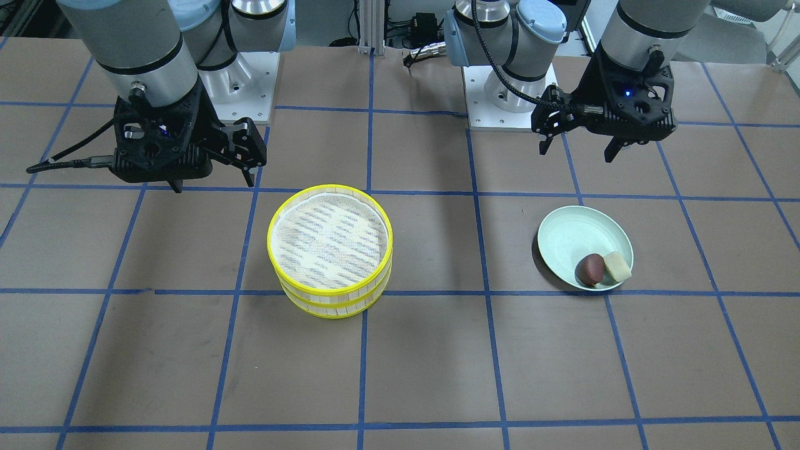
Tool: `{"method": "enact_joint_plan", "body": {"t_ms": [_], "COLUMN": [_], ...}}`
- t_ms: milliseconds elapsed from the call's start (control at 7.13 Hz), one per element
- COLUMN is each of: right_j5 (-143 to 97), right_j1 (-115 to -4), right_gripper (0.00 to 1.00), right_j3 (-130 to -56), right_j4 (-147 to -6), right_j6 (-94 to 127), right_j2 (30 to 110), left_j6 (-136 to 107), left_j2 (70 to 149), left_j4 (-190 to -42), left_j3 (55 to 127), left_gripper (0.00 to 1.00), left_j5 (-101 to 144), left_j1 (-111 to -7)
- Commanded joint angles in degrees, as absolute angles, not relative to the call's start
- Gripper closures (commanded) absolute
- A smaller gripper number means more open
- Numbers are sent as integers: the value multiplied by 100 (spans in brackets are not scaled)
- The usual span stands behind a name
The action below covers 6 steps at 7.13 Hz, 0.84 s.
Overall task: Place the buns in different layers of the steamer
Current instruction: 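Move right gripper toward steamer while left gripper approaches the plate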
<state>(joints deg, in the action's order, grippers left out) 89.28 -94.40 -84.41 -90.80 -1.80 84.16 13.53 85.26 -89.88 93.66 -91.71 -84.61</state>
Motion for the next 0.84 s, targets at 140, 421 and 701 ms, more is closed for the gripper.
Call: {"method": "enact_joint_plan", "body": {"t_ms": [140, 421, 701], "right_j5": [8912, 8912, 8241], "right_j1": [-9431, -9457, -9501], "right_gripper": [0, 0, 0], "right_j3": [-8455, -8525, -9172], "right_j4": [-9053, -9009, -9393], "right_j6": [-167, -158, -114], "right_j2": [8446, 8587, 8499], "left_j6": [1868, 2653, 2646], "left_j2": [8665, 8955, 9472], "left_j4": [-8956, -8904, -7952], "left_j3": [9395, 9675, 9861], "left_gripper": [0, 0, 0], "left_j5": [-9229, -9185, -9220], "left_j1": [-7844, -6982, -6803]}}
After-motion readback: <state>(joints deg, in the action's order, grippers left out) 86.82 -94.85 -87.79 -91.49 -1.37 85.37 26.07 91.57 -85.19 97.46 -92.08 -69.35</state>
